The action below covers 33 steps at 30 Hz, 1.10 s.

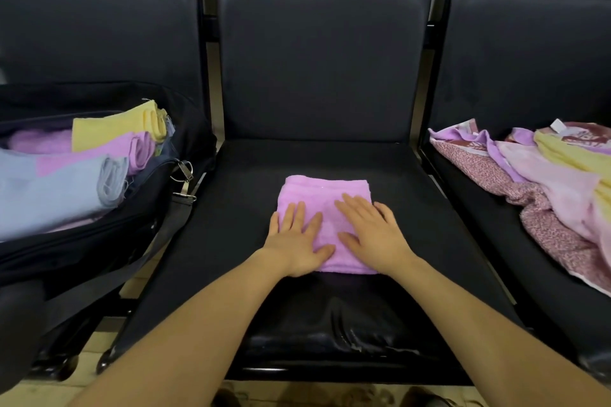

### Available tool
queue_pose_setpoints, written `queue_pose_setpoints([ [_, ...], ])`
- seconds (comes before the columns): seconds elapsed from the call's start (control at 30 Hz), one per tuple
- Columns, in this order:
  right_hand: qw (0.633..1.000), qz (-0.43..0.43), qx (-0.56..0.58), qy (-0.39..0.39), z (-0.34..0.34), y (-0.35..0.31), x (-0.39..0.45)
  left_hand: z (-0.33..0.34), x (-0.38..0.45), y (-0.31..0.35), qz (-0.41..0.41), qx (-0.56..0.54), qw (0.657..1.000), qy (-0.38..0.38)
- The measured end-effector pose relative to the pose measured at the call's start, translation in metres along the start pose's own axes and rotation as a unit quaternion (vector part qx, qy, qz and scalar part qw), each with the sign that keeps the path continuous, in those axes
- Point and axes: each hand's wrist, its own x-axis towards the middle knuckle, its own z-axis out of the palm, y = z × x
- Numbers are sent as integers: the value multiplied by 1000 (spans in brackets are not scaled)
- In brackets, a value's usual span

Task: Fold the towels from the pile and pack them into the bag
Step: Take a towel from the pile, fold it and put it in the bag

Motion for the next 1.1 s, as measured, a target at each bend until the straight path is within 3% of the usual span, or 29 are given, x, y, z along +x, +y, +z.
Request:
queue_pose_setpoints([
  [0.1,978,109,13,-180,5,7,-1,0,1,-7,-16,-31,999,-10],
  [0.17,970,131,-18,-204,3,6,1,-1,2,-11,-18,-49,999,-15],
  [0.33,970,134,18,-200,-7,-4,-2,-6,-6,-14,15,-55,998,0],
  [0.5,984,-40,137,-105,-24,-16,-25,-12,-38,-32,145,-16,984,100],
  [0.57,977,-61,173,-113,-28,-18,-29,-11,-48,-39,171,-19,978,122],
  [0.67,982,-87,121,-120,-27,-18,-31,-7,-53,-43,171,-21,977,123],
  [0.83,991,-98,63,-61,-18,-23,-25,0,-49,-42,167,15,976,141],
  [0.9,991,-58,112,-42,-22,-23,-21,-1,-45,-41,156,-2,976,154],
  [1.1,954,27,285,-91,-32,-16,-18,-4,-41,-44,125,-114,973,157],
])
